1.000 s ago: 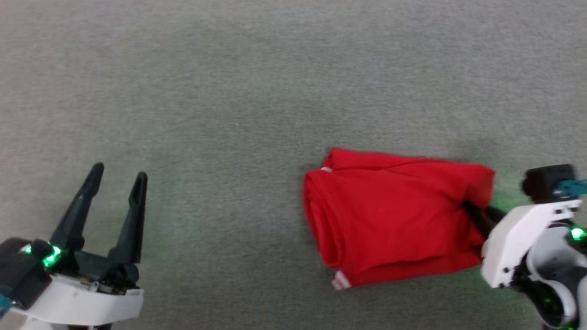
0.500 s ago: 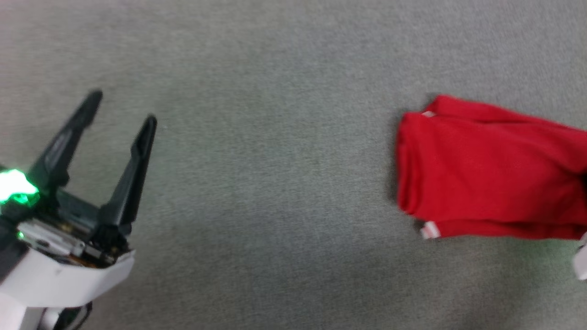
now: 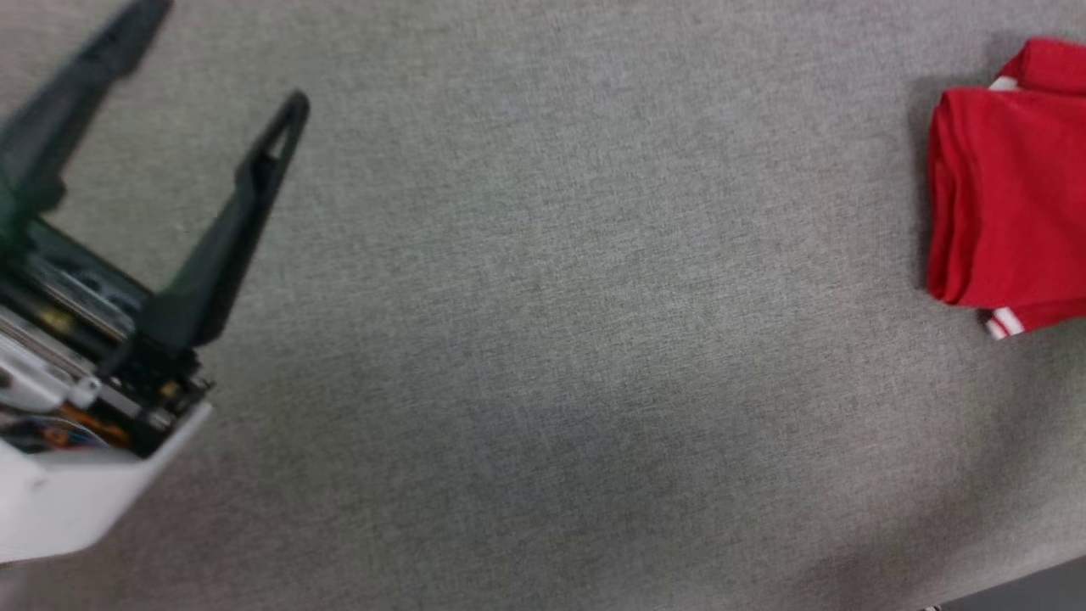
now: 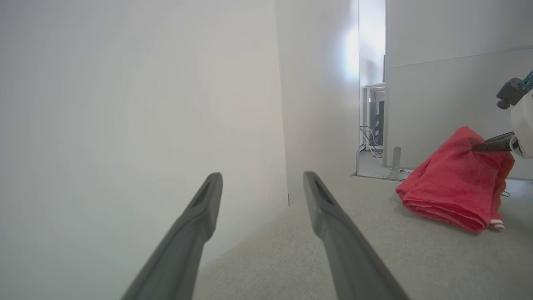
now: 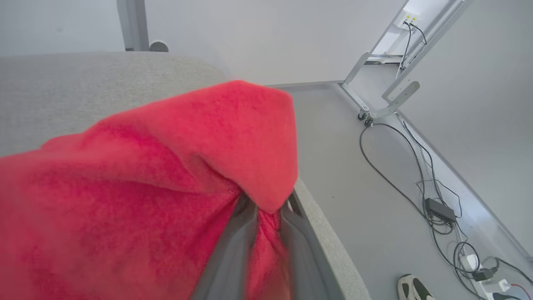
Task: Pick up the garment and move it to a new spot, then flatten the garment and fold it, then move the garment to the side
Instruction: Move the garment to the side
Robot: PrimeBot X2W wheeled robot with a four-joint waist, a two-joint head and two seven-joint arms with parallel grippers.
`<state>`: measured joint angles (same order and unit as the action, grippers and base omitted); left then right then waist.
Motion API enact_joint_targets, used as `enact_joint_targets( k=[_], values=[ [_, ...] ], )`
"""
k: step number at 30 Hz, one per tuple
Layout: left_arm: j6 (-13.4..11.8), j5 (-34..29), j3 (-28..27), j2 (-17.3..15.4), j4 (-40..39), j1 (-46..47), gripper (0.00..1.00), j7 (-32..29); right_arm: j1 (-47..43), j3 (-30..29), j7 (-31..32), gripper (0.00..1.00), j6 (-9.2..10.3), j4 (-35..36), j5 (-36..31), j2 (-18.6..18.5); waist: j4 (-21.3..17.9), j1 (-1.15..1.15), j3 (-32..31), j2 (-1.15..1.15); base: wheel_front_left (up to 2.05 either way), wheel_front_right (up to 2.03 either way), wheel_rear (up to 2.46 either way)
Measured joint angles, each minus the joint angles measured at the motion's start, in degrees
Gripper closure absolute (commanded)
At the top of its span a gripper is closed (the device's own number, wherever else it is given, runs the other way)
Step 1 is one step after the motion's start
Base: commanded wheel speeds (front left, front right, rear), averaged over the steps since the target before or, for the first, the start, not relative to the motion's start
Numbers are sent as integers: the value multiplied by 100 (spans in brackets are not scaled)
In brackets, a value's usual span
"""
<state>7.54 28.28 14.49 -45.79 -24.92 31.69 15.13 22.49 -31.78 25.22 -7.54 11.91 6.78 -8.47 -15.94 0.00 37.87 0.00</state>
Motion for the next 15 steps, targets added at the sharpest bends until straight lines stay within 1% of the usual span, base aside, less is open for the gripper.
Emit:
enact_joint_targets(
  k=[7, 11, 13, 15],
  values=[
    [0, 86, 47, -312, -35, 402, 0, 1, 563, -23, -321, 100, -1, -265, -438, -153, -140, 0, 336, 0, 0, 0, 0],
    [0, 107, 18, -417, -55, 461, 0, 1, 800, -130, -512, 100, 0, -361, -711, -185, -172, 0, 464, 0, 0, 0, 0],
    [0, 108, 1, -455, -53, 460, 0, 1, 835, -100, -478, 100, 0, -446, -743, -179, -184, 0, 494, 0, 0, 0, 0],
    [0, 116, -46, -495, -56, 458, 0, 1, 848, -21, -576, 100, 0, -448, -854, -204, -203, 0, 513, 0, 0, 0, 0]
  ],
)
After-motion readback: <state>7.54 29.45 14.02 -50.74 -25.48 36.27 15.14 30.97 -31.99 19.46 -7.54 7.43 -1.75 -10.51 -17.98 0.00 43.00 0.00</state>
